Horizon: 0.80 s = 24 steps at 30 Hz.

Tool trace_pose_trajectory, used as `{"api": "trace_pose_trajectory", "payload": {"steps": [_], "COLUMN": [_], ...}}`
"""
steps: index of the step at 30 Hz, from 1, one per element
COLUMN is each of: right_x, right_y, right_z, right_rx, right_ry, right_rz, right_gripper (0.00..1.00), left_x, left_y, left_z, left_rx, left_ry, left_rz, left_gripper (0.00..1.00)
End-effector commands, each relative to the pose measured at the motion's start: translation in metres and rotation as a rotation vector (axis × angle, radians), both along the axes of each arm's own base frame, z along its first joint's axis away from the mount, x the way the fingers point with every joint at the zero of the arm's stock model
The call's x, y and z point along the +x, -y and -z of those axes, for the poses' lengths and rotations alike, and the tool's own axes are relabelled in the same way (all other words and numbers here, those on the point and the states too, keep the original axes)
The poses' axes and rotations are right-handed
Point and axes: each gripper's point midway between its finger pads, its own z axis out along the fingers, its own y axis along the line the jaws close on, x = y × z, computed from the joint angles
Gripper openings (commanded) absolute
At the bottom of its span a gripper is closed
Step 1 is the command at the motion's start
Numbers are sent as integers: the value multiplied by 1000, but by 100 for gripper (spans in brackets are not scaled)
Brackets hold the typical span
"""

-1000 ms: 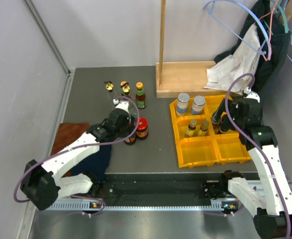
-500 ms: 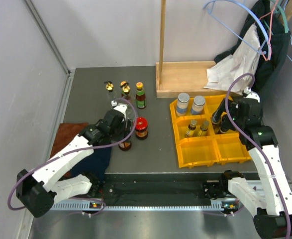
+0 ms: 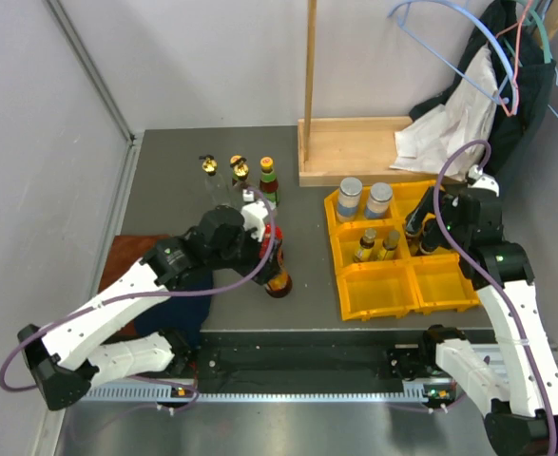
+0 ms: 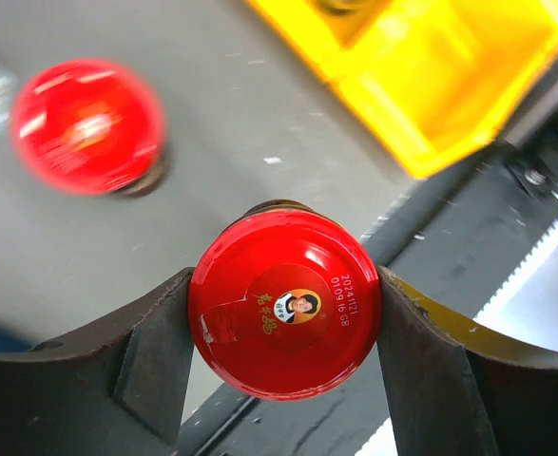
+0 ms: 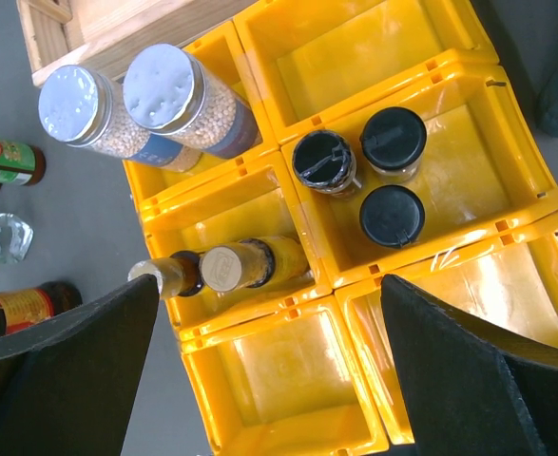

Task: Organize the condiment bottles
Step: Pick up the bottle from the center of the board, then place the bottle in the storage box.

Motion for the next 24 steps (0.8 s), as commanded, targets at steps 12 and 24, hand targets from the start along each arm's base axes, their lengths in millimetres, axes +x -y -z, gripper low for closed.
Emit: {"api": "trace_pose_trajectory", "payload": {"steps": [12, 24], "right_x": [-13, -34], "right_y": [5, 20], "right_z": [-41, -79], "right_rx": [15, -13], "right_ry": [109, 213], "right_rz": [21, 80], "right_gripper": [99, 99], "left_x": [-2, -3], "left_y": [169, 237], "left_z": [-70, -60], "left_rx": [-133, -167], "left_ry": [271, 267], "left_rz": [155, 265], "left_gripper": [0, 0]}}
